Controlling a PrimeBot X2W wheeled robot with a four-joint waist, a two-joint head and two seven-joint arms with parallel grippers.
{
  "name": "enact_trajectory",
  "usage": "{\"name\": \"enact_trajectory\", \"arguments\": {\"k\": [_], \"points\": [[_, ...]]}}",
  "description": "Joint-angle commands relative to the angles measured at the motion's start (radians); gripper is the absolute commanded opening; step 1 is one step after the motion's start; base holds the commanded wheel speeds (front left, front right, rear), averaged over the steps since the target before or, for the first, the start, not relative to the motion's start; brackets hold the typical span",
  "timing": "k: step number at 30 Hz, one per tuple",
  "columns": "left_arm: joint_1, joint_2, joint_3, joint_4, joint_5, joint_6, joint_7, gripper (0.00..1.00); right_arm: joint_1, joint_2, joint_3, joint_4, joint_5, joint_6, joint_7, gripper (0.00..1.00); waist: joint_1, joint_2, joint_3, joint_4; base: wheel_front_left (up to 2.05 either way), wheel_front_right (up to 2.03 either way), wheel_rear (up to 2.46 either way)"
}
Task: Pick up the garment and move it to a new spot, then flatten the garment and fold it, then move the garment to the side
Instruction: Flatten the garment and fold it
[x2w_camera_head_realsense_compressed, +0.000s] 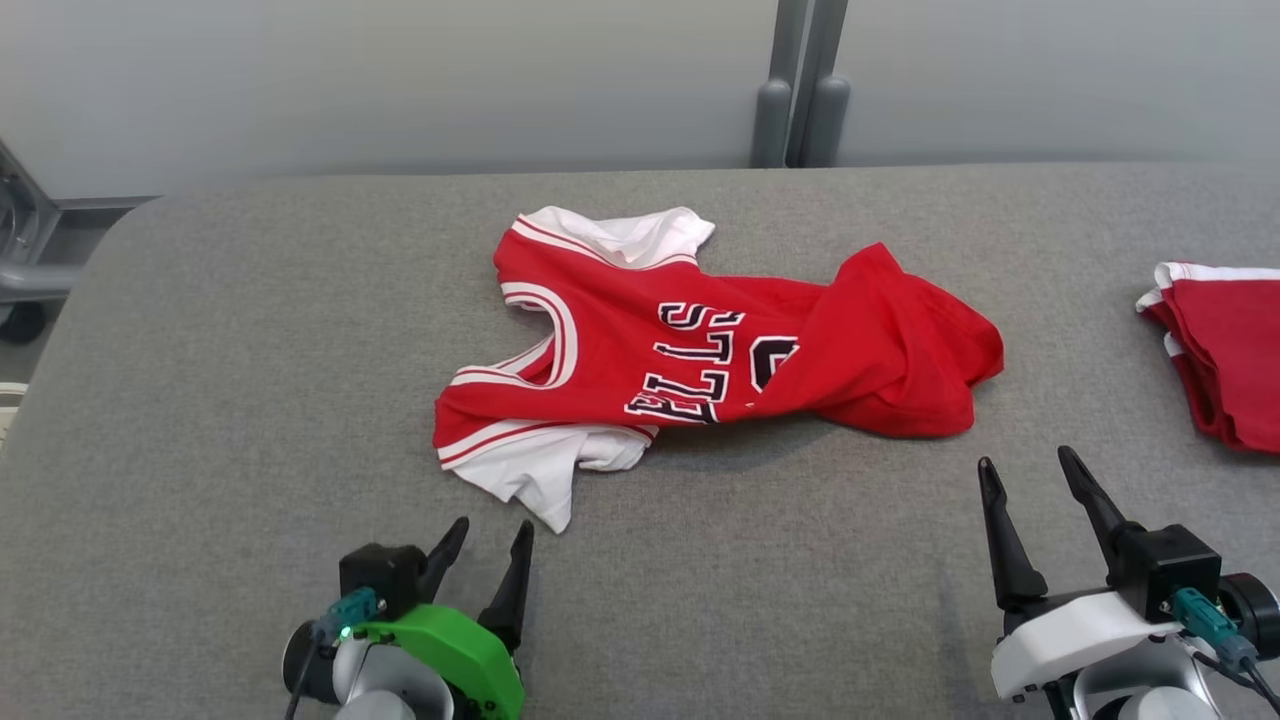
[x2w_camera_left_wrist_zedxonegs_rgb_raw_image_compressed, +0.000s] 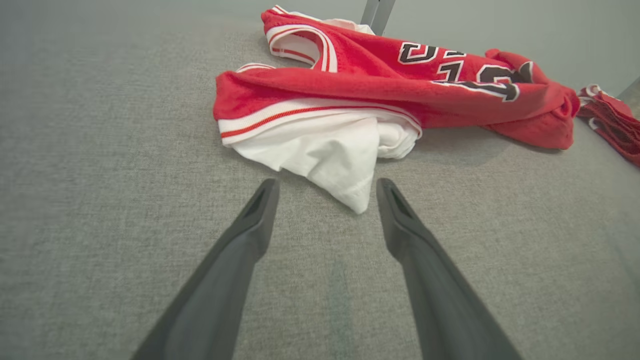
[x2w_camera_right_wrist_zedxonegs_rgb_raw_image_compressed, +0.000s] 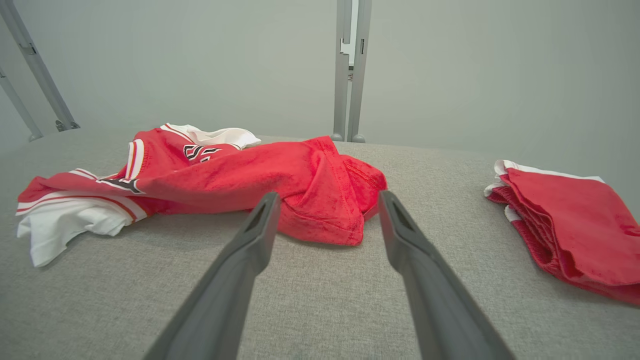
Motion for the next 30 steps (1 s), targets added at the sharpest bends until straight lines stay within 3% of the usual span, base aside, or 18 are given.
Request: {"name": "enact_trajectory", "arguments": {"k": [1, 10, 17, 24, 30], "points": [[-0.043, -0.002, 0.001, 0.038, -0.007, -0.002, 0.005, 1.00, -0.016, -0.001, -0.002, -0.004, -0.011, -0.001, 0.004, 1.00, 0.0000, 0.0000, 0.046, -0.039, 0.00, 0.00, 0.00], [-0.165, -0.023, 0.023, 0.222, -0.036, 0.051, 0.014, 1.00, -0.041, -0.001, -0.010, 0.009, -0.020, -0.001, -0.005, 1.00, 0.0000, 0.0000, 0.105, -0.085, 0.00, 0.00, 0.00], [-0.215, -0.032, 0.001, 0.290, -0.058, 0.034, -0.003, 1.00, -0.052, -0.001, -0.016, 0.019, -0.018, -0.001, -0.014, 1.00, 0.0000, 0.0000, 0.118, -0.089, 0.00, 0.00, 0.00], [-0.249, -0.040, -0.062, 0.362, -0.031, 0.052, 0.015, 1.00, -0.058, -0.001, -0.012, 0.019, -0.024, -0.001, -0.016, 1.00, 0.0000, 0.0000, 0.121, -0.081, 0.00, 0.00, 0.00], [-0.224, -0.045, -0.122, 0.349, -0.104, 0.026, 0.036, 1.00, -0.067, -0.001, -0.032, 0.015, -0.038, -0.001, -0.007, 1.00, 0.0000, 0.0000, 0.120, -0.076, 0.00, 0.00, 0.00]]}}
